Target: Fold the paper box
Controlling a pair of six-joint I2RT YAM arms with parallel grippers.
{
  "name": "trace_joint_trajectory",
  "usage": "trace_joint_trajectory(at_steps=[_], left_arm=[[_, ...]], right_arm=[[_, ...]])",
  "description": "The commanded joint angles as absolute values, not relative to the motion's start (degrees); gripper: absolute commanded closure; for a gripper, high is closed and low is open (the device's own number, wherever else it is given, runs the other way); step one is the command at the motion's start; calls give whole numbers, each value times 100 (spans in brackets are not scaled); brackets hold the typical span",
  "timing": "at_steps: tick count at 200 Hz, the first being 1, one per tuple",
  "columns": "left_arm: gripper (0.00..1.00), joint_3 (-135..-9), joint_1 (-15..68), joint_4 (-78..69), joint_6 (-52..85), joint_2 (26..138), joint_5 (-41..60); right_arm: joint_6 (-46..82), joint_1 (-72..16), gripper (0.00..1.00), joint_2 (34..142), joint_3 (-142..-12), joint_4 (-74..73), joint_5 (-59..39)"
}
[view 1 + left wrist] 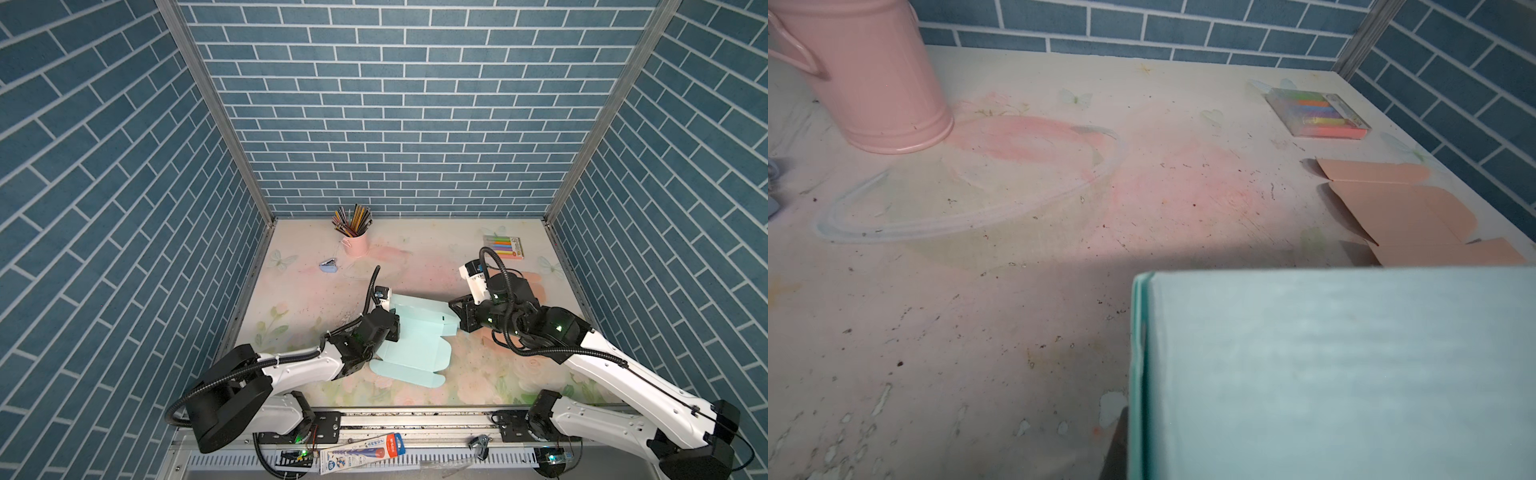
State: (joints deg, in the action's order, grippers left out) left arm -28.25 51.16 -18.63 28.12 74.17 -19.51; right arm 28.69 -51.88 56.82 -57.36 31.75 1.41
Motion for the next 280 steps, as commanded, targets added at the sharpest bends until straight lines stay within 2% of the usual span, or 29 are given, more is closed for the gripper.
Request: trace_joint_trajectory(at_steps=[1, 16, 162, 280], left_arm=[[93, -3001, 5031, -1145, 3117, 7186, -2168], [93, -3026, 4981, -1001, 3188, 7133, -2158], [93, -3035, 4738, -1028, 3287, 7035, -1732], [93, -3151, 4652, -682, 3560, 6427, -1306]], right_arm=[[2718, -5404, 97, 5790, -5909, 3440, 857], [2720, -5503, 100, 5896, -5928, 3415, 1015], [2473, -5701, 100, 7217, -6169, 3121, 1547], [2047, -5714, 100, 7008, -6064, 2165, 1028]])
